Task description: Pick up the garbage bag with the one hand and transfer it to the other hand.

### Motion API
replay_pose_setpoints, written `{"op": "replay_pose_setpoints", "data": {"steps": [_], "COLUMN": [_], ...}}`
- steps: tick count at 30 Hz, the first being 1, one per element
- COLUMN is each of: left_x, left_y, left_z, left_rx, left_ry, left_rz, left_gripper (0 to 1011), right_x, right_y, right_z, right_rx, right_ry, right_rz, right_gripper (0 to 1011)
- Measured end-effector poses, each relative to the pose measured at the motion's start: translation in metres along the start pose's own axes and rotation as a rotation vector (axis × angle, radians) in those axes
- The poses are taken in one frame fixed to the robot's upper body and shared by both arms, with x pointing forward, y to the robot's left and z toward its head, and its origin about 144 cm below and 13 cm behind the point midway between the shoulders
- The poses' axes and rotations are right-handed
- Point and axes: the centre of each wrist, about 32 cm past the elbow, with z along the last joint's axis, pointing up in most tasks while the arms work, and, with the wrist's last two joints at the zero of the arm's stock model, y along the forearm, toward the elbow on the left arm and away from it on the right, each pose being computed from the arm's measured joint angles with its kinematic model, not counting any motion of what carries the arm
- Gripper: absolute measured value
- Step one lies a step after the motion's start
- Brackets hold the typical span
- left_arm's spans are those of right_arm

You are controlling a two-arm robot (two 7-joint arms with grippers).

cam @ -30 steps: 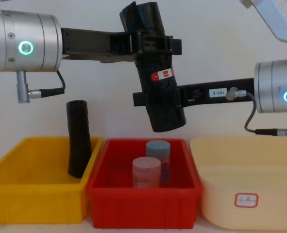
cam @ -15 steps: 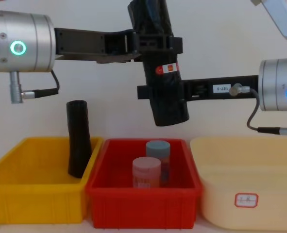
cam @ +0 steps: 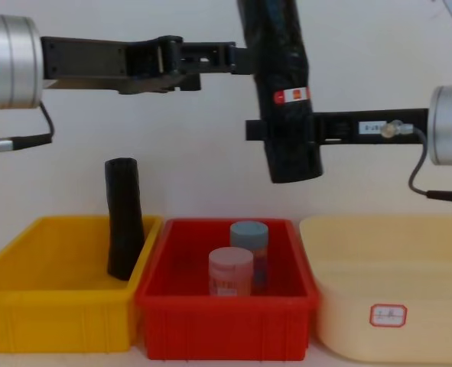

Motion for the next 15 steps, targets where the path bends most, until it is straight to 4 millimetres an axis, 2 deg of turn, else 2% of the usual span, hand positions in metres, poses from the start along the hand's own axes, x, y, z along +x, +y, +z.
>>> {"op": "replay_pose_setpoints", "data": {"steps": [15], "left_x": [0.010], "left_y": [0.028], "left_z": [0.002], "left_rx": [-0.041], "left_ry": [0.041], "left_rz": [0.059], "left_gripper": [1002], "right_x": [0.008], "right_y": [-0.018], "right_z": [-0.004], "right_rx": [-0.013], "right_ry": [0.013], "right_rz": [-0.153], "right_gripper": [530]}}
